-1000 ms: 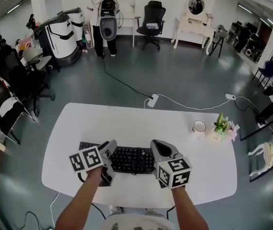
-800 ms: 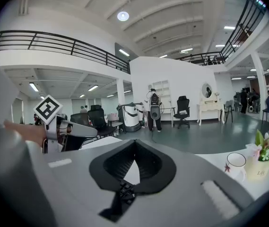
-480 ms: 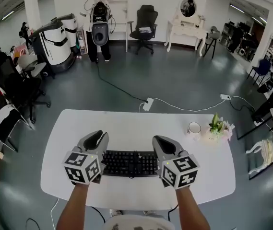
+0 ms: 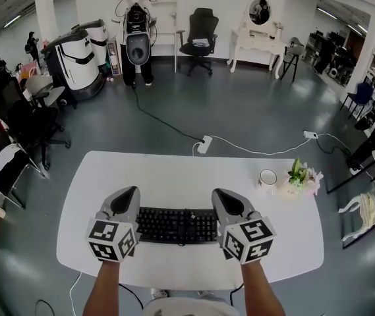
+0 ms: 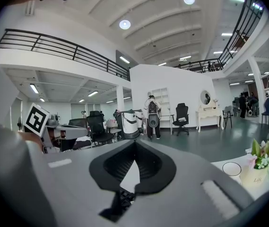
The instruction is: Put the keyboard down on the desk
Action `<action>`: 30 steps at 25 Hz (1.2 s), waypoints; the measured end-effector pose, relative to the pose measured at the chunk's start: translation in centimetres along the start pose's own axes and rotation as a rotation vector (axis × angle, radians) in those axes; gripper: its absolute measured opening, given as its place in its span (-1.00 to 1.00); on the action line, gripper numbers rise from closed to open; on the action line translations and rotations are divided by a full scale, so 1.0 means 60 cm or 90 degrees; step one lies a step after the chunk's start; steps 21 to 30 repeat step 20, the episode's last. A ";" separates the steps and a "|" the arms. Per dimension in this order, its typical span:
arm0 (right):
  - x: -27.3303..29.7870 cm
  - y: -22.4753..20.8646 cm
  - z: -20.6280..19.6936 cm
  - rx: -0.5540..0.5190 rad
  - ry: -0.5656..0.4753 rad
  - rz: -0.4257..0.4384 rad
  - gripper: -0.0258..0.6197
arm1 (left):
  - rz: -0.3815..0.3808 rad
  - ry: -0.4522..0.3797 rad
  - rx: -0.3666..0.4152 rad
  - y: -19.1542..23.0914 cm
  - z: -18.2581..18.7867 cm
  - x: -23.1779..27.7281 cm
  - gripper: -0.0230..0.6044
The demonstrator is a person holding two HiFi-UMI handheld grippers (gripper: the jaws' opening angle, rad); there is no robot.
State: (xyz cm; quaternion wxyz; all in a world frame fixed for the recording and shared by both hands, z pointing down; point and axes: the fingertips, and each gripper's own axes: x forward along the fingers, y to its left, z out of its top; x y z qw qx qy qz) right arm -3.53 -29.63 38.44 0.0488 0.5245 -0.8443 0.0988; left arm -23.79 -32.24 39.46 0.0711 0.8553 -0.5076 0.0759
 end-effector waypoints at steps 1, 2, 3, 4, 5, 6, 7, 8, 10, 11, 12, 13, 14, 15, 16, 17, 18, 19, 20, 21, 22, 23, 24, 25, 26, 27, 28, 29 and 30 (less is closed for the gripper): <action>0.000 0.000 0.000 0.001 0.000 0.000 -0.92 | 0.000 0.002 -0.004 0.000 -0.002 -0.001 -0.92; 0.000 0.002 0.001 0.002 -0.001 0.001 -0.92 | 0.000 0.003 -0.009 0.001 -0.003 -0.002 -0.92; 0.001 0.004 0.001 0.000 -0.001 0.003 -0.92 | 0.001 0.005 -0.011 0.002 -0.004 -0.004 -0.92; 0.002 0.007 0.001 -0.001 -0.001 0.005 -0.92 | 0.001 0.005 -0.012 0.002 -0.004 -0.005 -0.92; 0.003 0.010 0.001 -0.002 0.000 0.006 -0.92 | 0.000 0.005 -0.011 0.000 -0.004 -0.006 -0.92; 0.003 0.011 -0.001 -0.003 0.000 0.007 -0.92 | -0.001 0.005 -0.009 -0.002 -0.005 -0.005 -0.92; 0.003 0.012 -0.003 -0.003 0.000 0.008 -0.92 | -0.002 0.006 -0.008 -0.004 -0.007 -0.005 -0.92; 0.003 0.012 -0.004 -0.002 0.001 0.008 -0.92 | -0.003 0.008 -0.008 -0.005 -0.009 -0.005 -0.92; 0.004 0.013 -0.007 0.000 0.002 0.008 -0.92 | -0.006 0.011 -0.010 -0.007 -0.012 -0.005 -0.92; 0.005 0.014 -0.007 0.001 0.003 0.009 -0.92 | -0.006 0.013 -0.012 -0.007 -0.013 -0.005 -0.92; 0.006 0.014 -0.008 0.001 0.004 0.009 -0.92 | -0.007 0.015 -0.013 -0.006 -0.014 -0.005 -0.92; 0.007 0.015 -0.008 0.001 0.004 0.010 -0.92 | -0.008 0.015 -0.014 -0.006 -0.015 -0.004 -0.92; 0.008 0.015 -0.008 0.002 0.004 0.010 -0.92 | -0.008 0.016 -0.015 -0.006 -0.015 -0.004 -0.92; 0.008 0.015 -0.009 0.002 0.005 0.011 -0.92 | -0.008 0.016 -0.015 -0.006 -0.016 -0.003 -0.92; 0.008 0.016 -0.009 0.002 0.005 0.011 -0.92 | -0.009 0.017 -0.015 -0.007 -0.016 -0.003 -0.92; 0.008 0.016 -0.010 0.002 0.006 0.011 -0.92 | -0.009 0.017 -0.016 -0.008 -0.017 -0.004 -0.92; 0.007 0.016 -0.011 0.002 0.008 0.011 -0.92 | -0.009 0.016 -0.016 -0.009 -0.017 -0.004 -0.92; 0.006 0.016 -0.012 0.002 0.009 0.011 -0.92 | -0.009 0.016 -0.017 -0.011 -0.018 -0.005 -0.92; 0.005 0.015 -0.014 0.002 0.010 0.011 -0.92 | -0.010 0.016 -0.018 -0.012 -0.018 -0.005 -0.92; 0.005 0.015 -0.014 0.002 0.010 0.011 -0.92 | -0.010 0.016 -0.018 -0.012 -0.018 -0.005 -0.92; 0.005 0.015 -0.014 0.002 0.010 0.011 -0.92 | -0.010 0.016 -0.018 -0.012 -0.018 -0.005 -0.92; 0.005 0.015 -0.014 0.002 0.010 0.011 -0.92 | -0.010 0.016 -0.018 -0.012 -0.018 -0.005 -0.92; 0.005 0.015 -0.014 0.002 0.010 0.011 -0.92 | -0.010 0.016 -0.018 -0.012 -0.018 -0.005 -0.92; 0.005 0.015 -0.014 0.002 0.010 0.011 -0.92 | -0.010 0.016 -0.018 -0.012 -0.018 -0.005 -0.92; 0.005 0.015 -0.014 0.002 0.010 0.011 -0.92 | -0.010 0.016 -0.018 -0.012 -0.018 -0.005 -0.92; 0.005 0.015 -0.014 0.002 0.010 0.011 -0.92 | -0.010 0.016 -0.018 -0.012 -0.018 -0.005 -0.92; 0.005 0.015 -0.014 0.002 0.010 0.011 -0.92 | -0.010 0.016 -0.018 -0.012 -0.018 -0.005 -0.92; 0.005 0.015 -0.014 0.002 0.010 0.011 -0.92 | -0.010 0.016 -0.018 -0.012 -0.018 -0.005 -0.92; 0.005 0.015 -0.014 0.002 0.010 0.011 -0.92 | -0.010 0.016 -0.018 -0.012 -0.018 -0.005 -0.92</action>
